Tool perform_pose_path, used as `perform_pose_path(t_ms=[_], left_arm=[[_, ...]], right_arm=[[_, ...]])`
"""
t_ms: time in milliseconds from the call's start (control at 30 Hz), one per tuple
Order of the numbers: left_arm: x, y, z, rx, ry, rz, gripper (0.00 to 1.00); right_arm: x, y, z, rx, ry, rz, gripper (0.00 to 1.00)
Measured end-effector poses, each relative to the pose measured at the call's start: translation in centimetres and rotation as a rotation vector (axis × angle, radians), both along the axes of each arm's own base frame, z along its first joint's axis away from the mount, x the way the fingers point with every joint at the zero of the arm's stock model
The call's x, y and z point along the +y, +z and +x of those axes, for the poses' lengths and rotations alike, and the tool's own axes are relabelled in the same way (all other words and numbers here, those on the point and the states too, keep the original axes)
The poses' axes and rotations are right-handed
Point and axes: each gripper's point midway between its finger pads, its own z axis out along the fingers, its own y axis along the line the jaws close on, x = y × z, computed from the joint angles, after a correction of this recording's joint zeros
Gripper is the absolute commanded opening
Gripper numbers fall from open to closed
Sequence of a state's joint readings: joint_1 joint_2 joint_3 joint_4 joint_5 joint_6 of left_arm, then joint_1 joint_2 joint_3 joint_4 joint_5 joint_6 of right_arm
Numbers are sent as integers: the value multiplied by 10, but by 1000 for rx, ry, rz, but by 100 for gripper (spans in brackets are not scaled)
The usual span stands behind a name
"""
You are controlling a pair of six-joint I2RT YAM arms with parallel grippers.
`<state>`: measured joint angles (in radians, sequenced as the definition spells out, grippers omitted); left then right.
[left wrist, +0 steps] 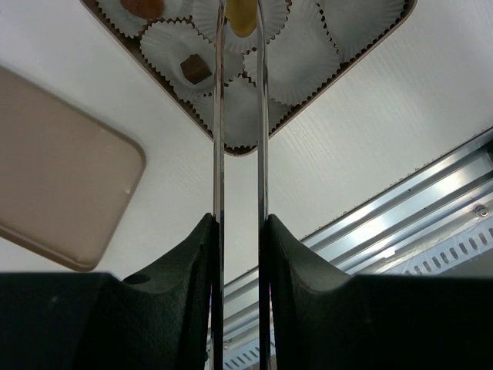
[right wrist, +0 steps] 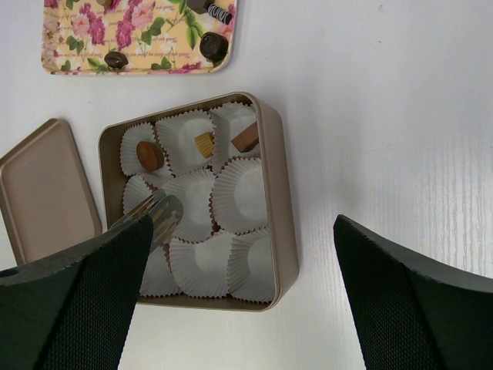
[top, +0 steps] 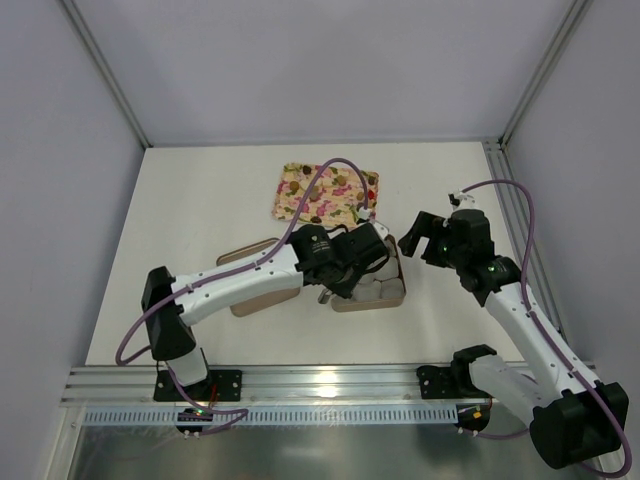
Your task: Pack the chocolate
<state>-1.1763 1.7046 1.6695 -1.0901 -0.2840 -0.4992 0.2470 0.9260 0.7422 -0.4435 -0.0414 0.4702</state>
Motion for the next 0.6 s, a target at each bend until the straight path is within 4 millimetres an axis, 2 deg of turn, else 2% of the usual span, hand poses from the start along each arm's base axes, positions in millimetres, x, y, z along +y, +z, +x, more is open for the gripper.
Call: perform_pose_path(t_ms=[400,600], left_arm=[[-5,-21,4,5,6,51,36],[-6,-23,7,-7,10,54,38]], right_arm=[[0,0,0,-2,-2,-1,99],[0,0,0,-1,-2,-1,99]])
